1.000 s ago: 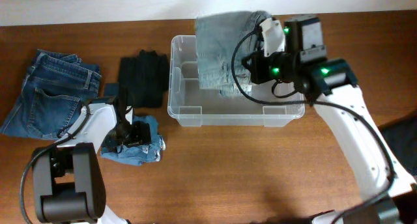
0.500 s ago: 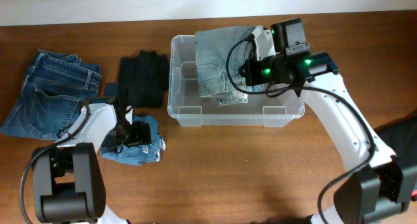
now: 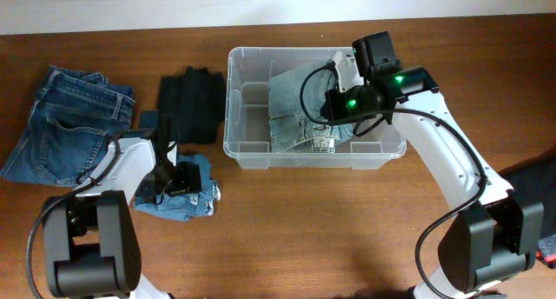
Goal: Pack container
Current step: 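Lower the jeans into the bin and open the right gripper, then raise the right gripper out of the bin toward the right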
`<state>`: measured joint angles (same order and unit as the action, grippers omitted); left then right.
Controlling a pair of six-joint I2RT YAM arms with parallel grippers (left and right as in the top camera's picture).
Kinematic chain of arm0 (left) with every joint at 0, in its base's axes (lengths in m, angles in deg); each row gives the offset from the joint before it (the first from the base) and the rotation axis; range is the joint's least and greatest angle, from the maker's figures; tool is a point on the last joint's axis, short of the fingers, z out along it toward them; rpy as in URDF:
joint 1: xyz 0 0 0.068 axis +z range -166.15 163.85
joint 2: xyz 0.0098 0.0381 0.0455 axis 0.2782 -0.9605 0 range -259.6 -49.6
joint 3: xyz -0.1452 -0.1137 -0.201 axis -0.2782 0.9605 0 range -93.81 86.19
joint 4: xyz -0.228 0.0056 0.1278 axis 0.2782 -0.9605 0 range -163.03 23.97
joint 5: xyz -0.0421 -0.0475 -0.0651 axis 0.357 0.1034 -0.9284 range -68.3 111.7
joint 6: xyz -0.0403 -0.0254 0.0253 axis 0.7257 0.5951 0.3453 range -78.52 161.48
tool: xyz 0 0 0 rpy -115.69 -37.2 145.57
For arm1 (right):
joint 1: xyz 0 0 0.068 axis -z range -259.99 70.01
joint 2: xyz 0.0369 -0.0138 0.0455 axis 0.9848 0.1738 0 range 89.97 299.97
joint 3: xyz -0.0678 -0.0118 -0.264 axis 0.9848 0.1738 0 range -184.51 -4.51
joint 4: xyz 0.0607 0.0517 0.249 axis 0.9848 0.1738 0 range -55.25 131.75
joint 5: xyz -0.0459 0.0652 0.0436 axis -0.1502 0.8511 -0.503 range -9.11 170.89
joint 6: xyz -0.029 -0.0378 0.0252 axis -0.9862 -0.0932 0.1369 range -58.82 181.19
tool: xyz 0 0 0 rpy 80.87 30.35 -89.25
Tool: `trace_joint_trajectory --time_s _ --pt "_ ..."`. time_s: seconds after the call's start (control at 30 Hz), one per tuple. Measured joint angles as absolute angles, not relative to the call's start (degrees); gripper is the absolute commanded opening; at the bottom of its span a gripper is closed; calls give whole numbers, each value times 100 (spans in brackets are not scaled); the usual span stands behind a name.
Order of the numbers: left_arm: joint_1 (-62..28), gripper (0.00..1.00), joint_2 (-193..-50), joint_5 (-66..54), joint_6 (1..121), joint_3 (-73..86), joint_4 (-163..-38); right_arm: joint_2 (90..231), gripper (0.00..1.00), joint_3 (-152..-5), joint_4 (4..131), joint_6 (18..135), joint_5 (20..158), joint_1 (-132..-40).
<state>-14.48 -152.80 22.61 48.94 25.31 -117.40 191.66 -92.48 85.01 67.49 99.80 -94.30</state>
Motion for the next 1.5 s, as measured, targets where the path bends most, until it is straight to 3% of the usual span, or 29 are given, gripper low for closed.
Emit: trace_joint_trajectory --time_s 0.27,0.3,0.33,0.4,0.5,0.73,1.13,1.33,1.5 --pt "-1448 99 -15280 2261 4894 2531 -11740 19166 4 -9248 8536 6747 9325 -9430" --pt "-1448 99 -15280 2261 4894 2531 -11740 19166 11 -9248 8536 6743 9224 -9430" --pt "-1448 100 -15280 2261 4894 2528 -11740 19166 33 -9245 8536 6745 9137 -9430" --pt "-1450 99 -15280 2261 4894 2531 -11740 19166 66 -9237 8536 6758 9014 -9430" --pt "-1448 100 -15280 2261 4894 2531 -11740 19166 81 -9237 8529 6758 8883 -9430" --pt "-1448 99 -15280 2261 4894 2531 -11740 19166 90 -9237 8472 6727 8286 -9430" --pt "-1448 99 -15280 2261 4894 2531 -11740 19102 87 -9237 8592 6806 7854 -9305" --pt "-1448 99 -15280 2261 4894 2531 -11740 18272 87 -9204 9019 7180 7849 -8308" --pt "-1448 99 -15280 2261 4894 2531 -11740 17491 91 -9206 9530 7505 7788 -6715"
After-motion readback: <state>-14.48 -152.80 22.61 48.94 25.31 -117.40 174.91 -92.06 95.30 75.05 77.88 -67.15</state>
